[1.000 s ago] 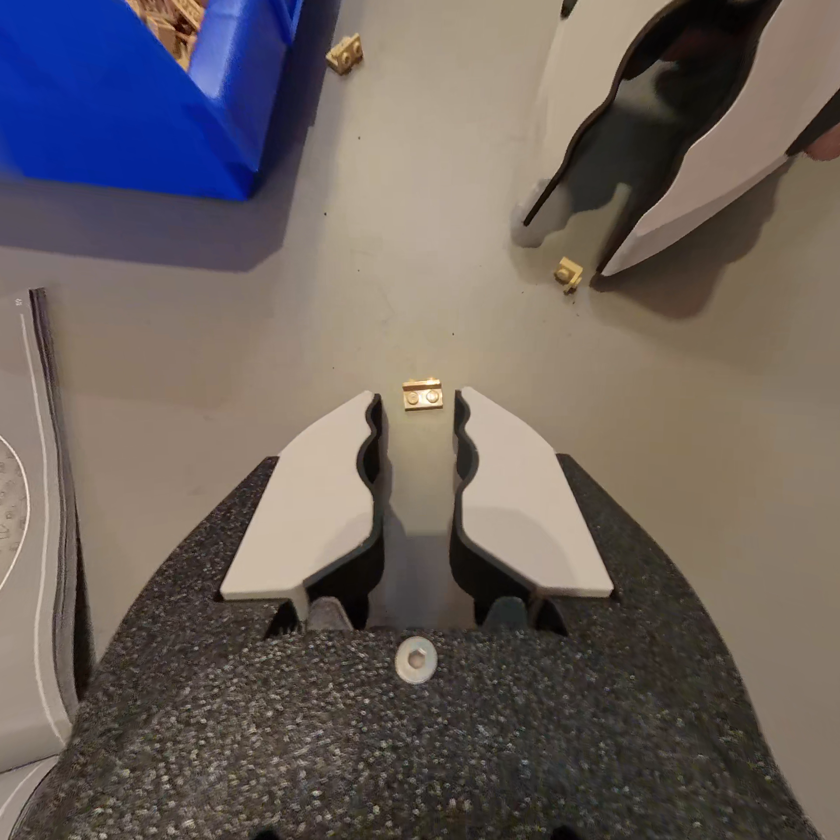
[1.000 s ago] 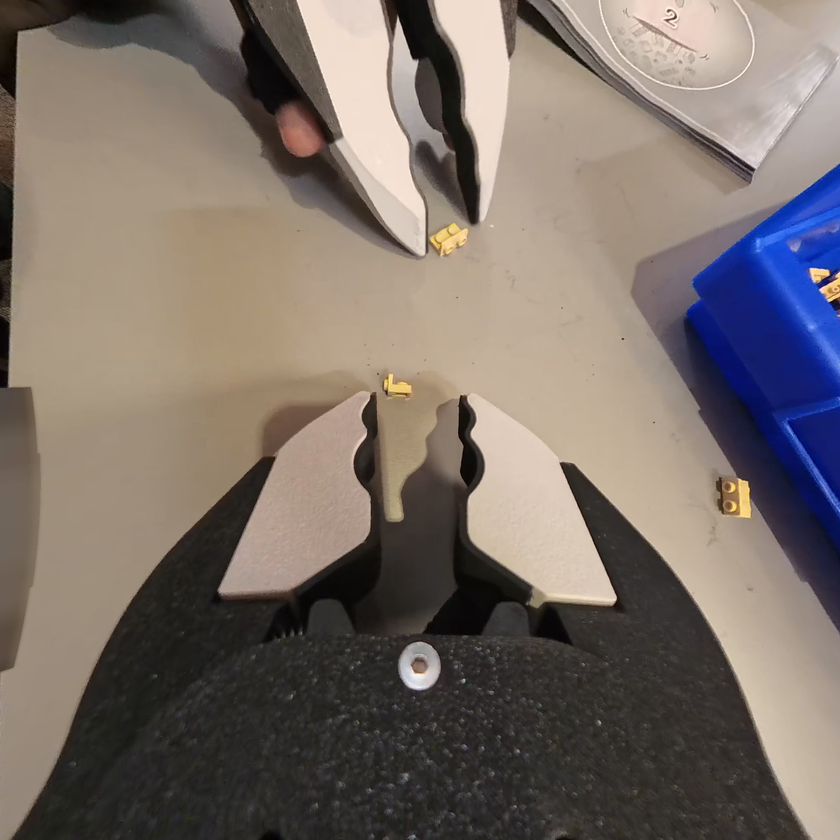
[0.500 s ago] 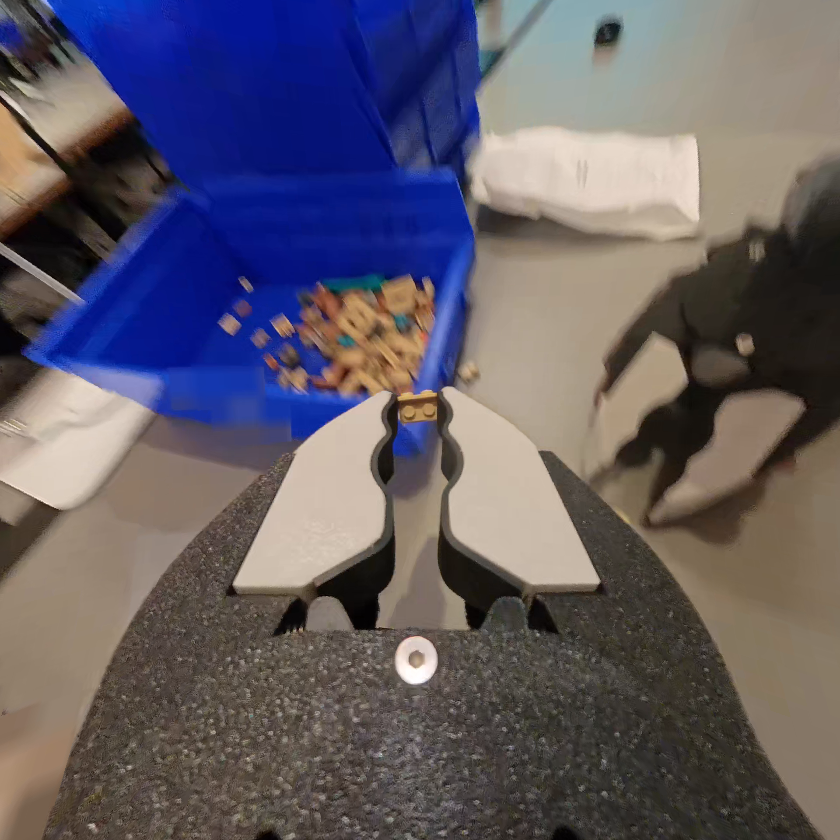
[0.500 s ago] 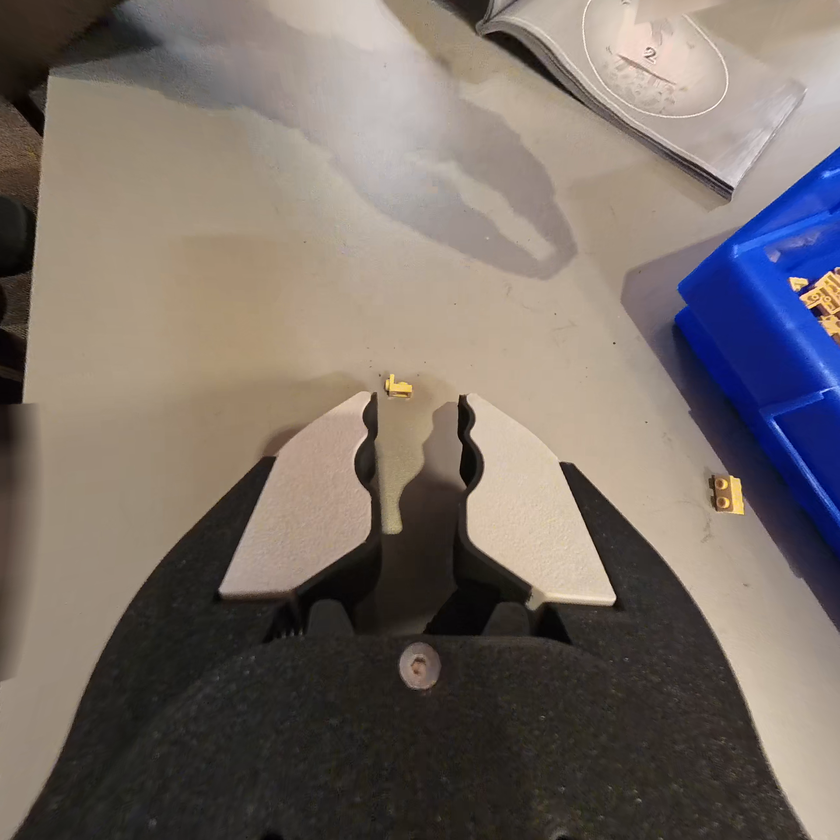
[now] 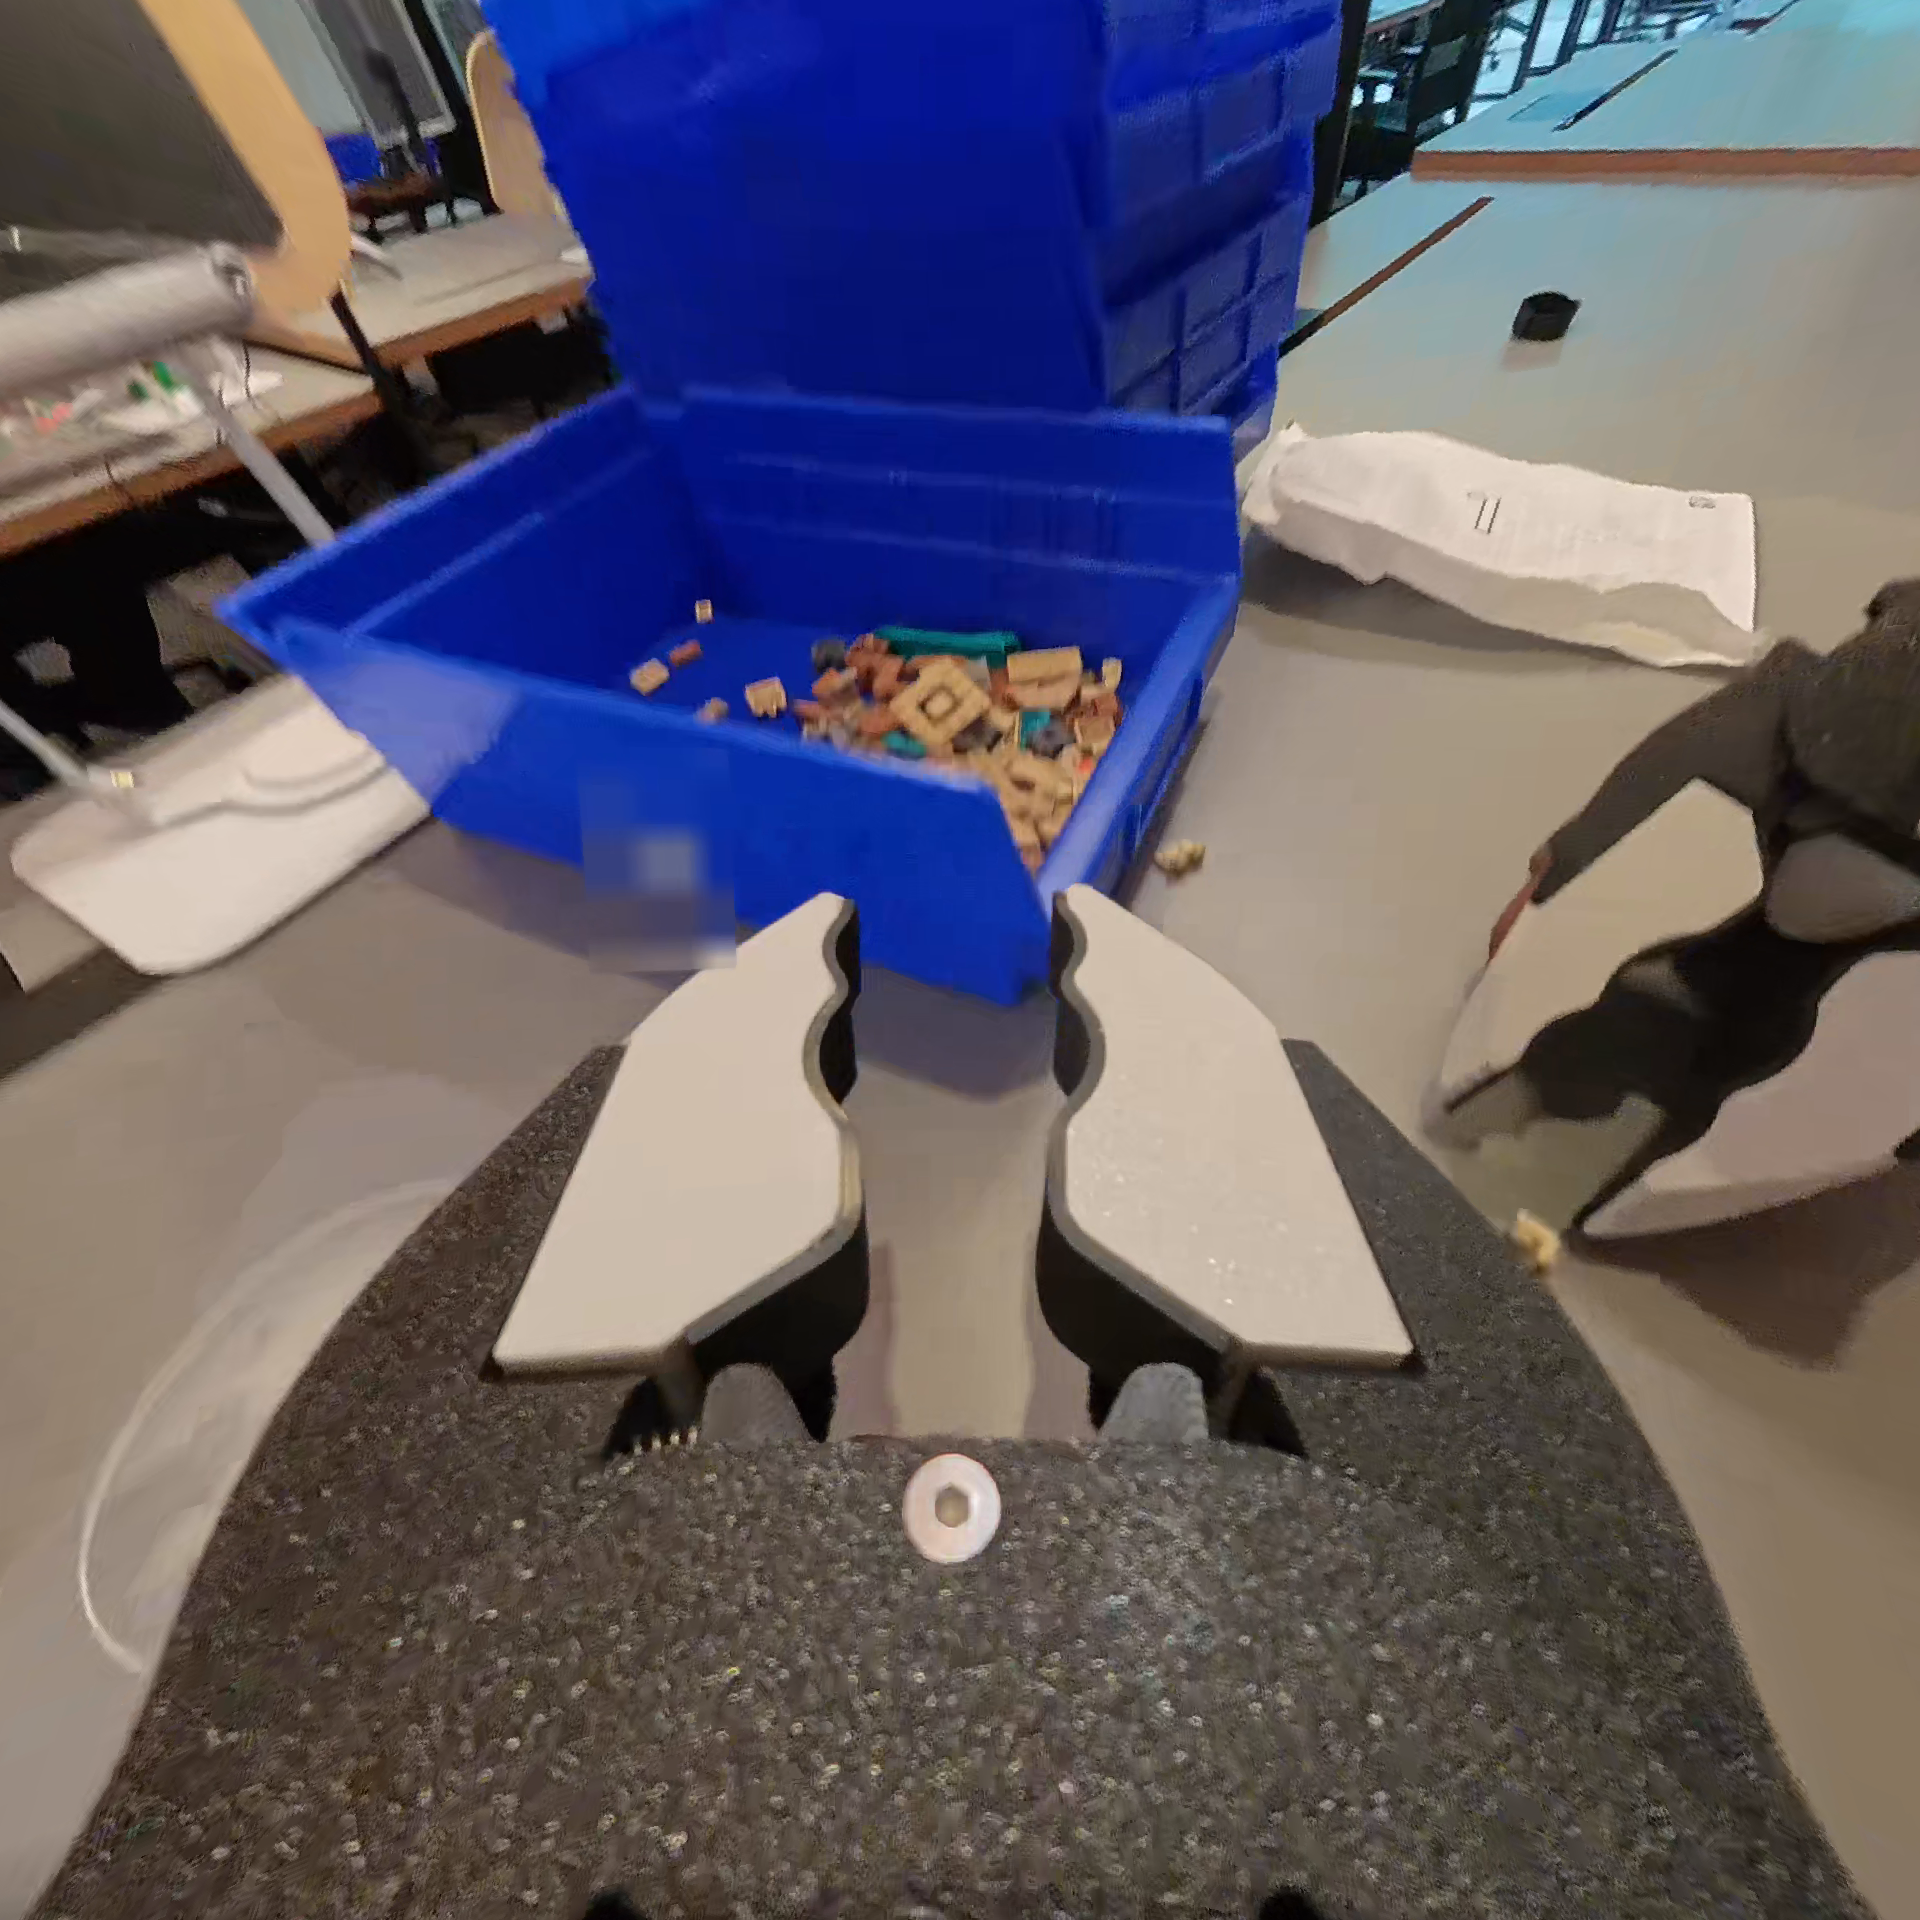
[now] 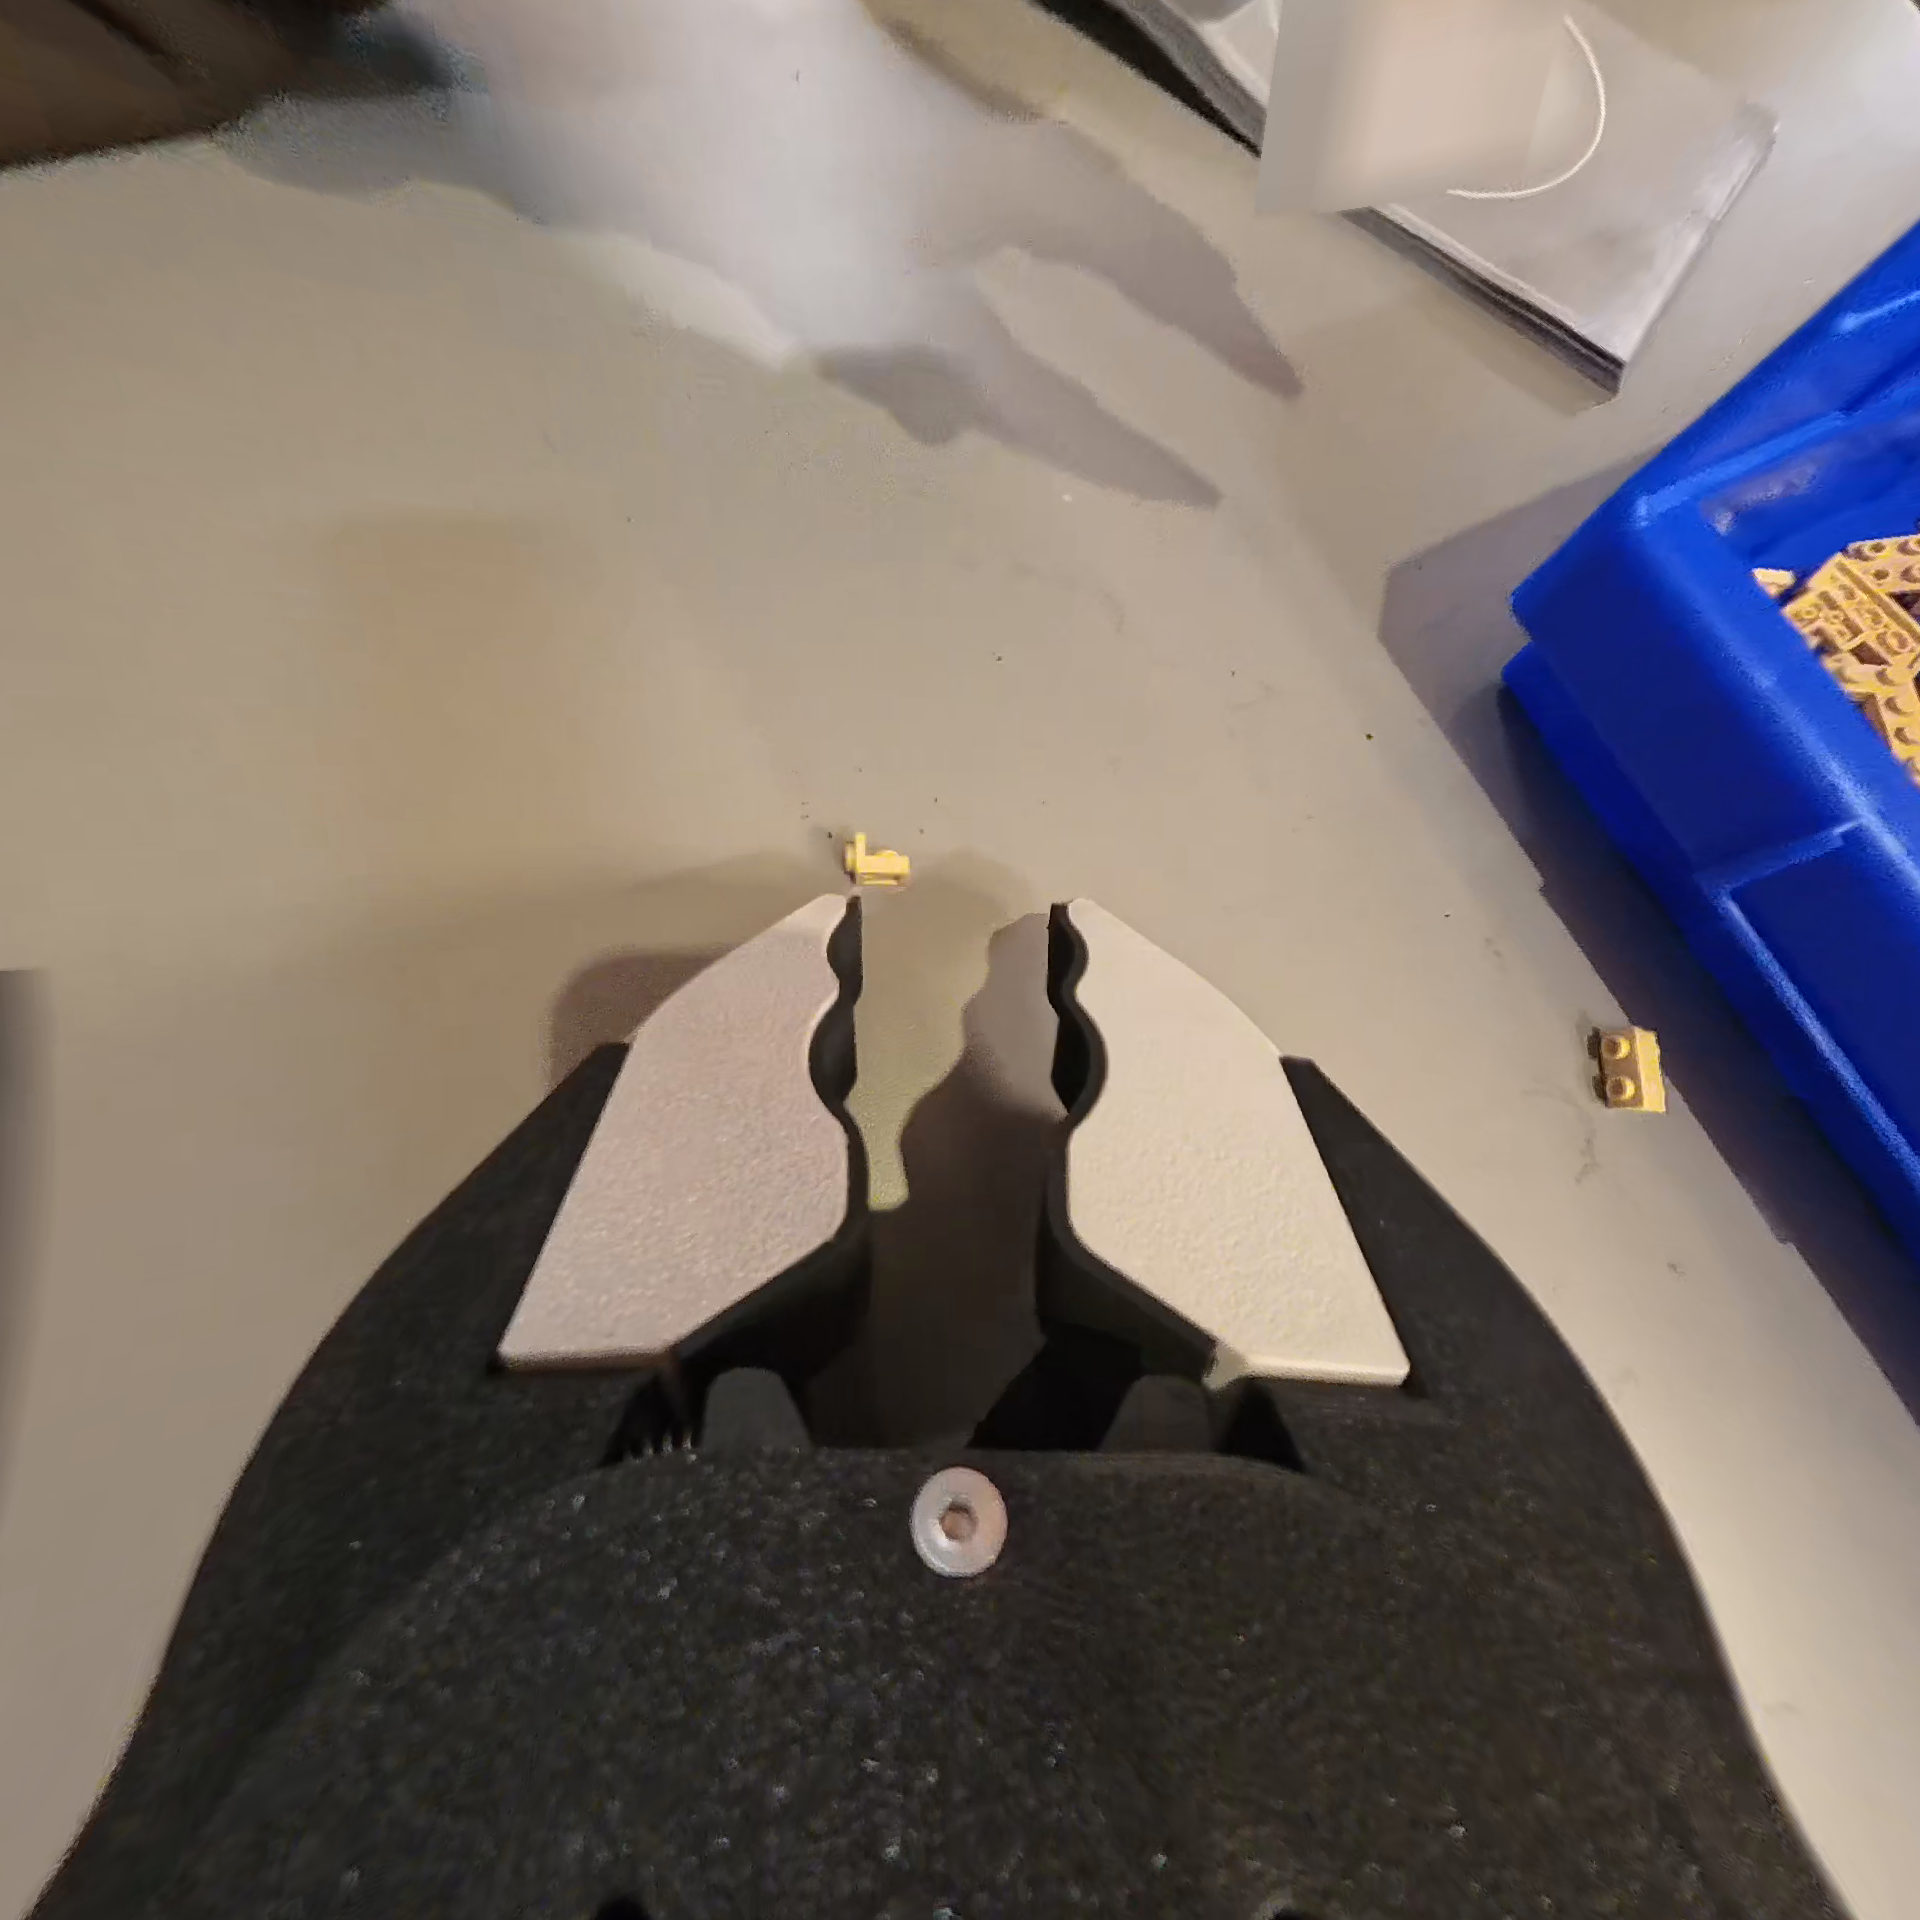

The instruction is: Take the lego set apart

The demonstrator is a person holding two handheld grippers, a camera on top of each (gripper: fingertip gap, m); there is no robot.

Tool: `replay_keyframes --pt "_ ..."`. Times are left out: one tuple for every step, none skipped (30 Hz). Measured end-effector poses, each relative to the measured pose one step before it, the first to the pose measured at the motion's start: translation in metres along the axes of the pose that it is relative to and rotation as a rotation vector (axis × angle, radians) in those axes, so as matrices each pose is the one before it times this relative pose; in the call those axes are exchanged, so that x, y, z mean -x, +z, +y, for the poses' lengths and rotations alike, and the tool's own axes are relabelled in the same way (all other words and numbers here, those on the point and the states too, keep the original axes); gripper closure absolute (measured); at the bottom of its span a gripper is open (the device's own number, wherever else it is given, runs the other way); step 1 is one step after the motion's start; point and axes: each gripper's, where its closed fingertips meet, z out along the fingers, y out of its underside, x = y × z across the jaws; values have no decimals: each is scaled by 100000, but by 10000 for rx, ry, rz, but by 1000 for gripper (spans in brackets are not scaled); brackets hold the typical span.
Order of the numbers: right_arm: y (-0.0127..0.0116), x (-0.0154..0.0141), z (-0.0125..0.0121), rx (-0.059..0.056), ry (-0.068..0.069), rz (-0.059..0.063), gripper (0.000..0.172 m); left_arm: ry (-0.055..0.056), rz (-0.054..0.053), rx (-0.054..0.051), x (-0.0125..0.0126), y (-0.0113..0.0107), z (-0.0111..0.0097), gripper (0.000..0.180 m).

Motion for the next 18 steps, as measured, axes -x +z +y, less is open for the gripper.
replay_keyframes --pt "175 102 113 158 -130 55 138 -134 -100 127 19 -533 1175 146" --pt "110 120 -36 62 -27 4 139 -80 -87 108 -49 -489 1014 146" --pt "113 143 -70 42 20 -38 140 -52 -54 98 -103 -430 871 146" --pt "100 102 -52 44 23 -24 140 -56 -30 72 -157 -369 666 146" --pt "105 78 -76 31 29 -19 140 -41 1 35 -209 -316 483 146" --pt "93 72 -113 11 50 -28 141 -10 12 3 -235 -266 303 146" --pt "97 115 -161 -14 77 -47 141 9 18 -15 -239 -220 180 146" --pt "78 101 -152 -12 94 -40 142 17 25 -32 -228 -184 87 146" --pt "97 80 -105 14 57 -4 143 19 33 -33 -217 -113 48 146" --pt "98 40 -53 44 8 41 144 16 56 -2 -200 -71 57 146" --pt "78 -6 -12 59 -3 70 144 17 57 34 -154 -35 95 146" --pt "64 0 17 65 -10 60 144 29 33 46 -96 -29 75 146" --pt "21 41 30 64 -16 27 145 27 16 15 -32 -39 38 146" --pt "-7 85 29 59 1 -8 146 -10 11 -8 -7 -63 -5 146" --pt "-28 92 35 52 10 -25 147 -42 26 -20 -15 -89 -27 146" --pt "-34 56 46 58 10 -5 148 -37 37 -45 -44 -96 -51 146" --pt "-9 8 36 63 -2 26 151 -22 18 -39 -29 -95 -48 147" --pt "-5 -3 27 63 -37 37 155 -5 0 -21 -20 -89 -22 146"
